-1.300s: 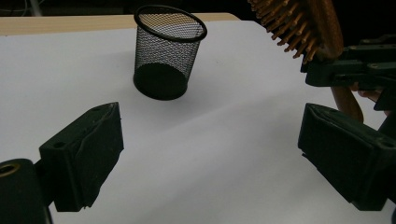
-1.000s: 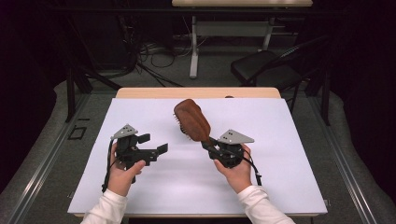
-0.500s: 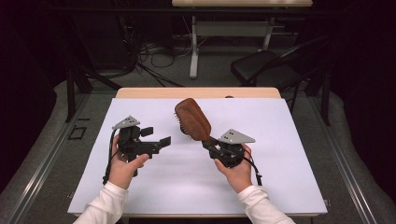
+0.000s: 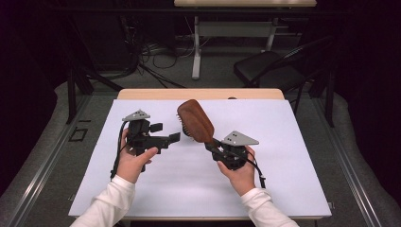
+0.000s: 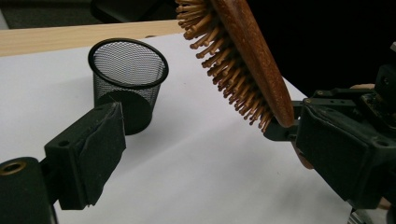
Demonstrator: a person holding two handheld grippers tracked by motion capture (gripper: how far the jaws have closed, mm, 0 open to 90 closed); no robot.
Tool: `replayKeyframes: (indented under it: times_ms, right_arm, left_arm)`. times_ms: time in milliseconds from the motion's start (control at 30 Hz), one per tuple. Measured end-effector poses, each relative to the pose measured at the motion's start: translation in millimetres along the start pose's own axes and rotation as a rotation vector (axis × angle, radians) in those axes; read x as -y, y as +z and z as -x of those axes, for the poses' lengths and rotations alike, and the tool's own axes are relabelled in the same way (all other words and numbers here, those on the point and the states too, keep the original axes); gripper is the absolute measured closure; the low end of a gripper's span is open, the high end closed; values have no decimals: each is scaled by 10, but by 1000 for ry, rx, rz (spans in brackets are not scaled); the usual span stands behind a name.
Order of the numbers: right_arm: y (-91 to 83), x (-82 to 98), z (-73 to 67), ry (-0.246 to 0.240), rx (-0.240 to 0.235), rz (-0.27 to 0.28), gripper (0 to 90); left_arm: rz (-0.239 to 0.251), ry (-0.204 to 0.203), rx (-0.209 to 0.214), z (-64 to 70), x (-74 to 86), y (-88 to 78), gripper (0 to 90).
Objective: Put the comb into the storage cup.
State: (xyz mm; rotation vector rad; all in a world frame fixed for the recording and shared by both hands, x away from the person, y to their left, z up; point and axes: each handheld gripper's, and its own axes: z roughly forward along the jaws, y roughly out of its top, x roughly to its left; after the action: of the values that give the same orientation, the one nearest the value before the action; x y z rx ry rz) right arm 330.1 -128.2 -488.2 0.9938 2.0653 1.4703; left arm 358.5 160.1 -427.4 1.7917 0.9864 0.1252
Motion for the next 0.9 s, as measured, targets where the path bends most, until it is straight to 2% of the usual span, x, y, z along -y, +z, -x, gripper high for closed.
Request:
replayKeyframes:
  times_ms: [367,900]
  right_arm:
    - [-4,2,-23,-6,-6,4,720]
    - [-12,7,-34,-4,-7,11,719]
  left_arm:
    - [14,-50,54,50,-129,153,121]
    - [-11,-48,66,116,-243,351,128]
